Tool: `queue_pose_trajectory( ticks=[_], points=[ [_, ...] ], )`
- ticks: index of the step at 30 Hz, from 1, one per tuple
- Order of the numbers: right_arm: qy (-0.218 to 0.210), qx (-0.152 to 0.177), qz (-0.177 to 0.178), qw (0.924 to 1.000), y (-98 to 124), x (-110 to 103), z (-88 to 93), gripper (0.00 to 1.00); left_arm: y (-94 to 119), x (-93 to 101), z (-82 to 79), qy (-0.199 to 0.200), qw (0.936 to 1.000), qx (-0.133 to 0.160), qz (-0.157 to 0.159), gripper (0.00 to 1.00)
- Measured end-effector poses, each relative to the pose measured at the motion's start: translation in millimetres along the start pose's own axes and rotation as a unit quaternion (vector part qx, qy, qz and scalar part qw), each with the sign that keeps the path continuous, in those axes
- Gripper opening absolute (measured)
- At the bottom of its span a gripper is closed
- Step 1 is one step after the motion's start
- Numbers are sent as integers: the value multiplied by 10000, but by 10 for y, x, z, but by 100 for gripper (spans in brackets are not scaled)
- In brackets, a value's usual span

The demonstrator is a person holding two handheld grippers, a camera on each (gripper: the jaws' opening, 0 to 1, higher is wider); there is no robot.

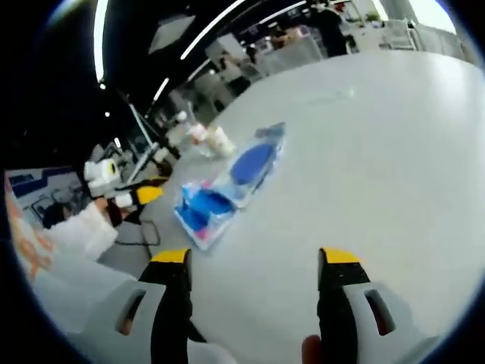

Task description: Arrange the tabletop items into an orderly group along one side of the table until the central work area is clear of visible clutter.

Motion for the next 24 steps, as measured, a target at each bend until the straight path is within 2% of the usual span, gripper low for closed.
queue_pose_trajectory(
  ticks=[13,17,20,22,24],
  points=[
    [73,-176,-73,9998,-55,-10,40,66,-54,141,-31,-19,9999,-116,38,63],
    [77,-201,-57,9998,-71,-7,24,66,-94,333,-30,-82,9997,-166,181,58],
    [303,-344,-53,9989,-102,-20,9,66,-147,454,-15,-118,9993,-228,260,54],
    [466,-450,-52,9979,-139,-20,-17,66,-192,570,0,117,9988,-294,362,53],
    [570,-511,-84,9970,-174,-27,-68,65,-246,586,94,630,9964,-506,269,51]
  ],
)
Point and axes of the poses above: the point that each gripper's makers call its tool centre point, and the gripper's own axes: y roughly backward along the fingers, x roughly to its right, z roughly out of its underside, the point moved 2 cm from there along y, roughly backward along the fingers, and after that the axes turned 10 degrees about -y, right-handed, at the moved point
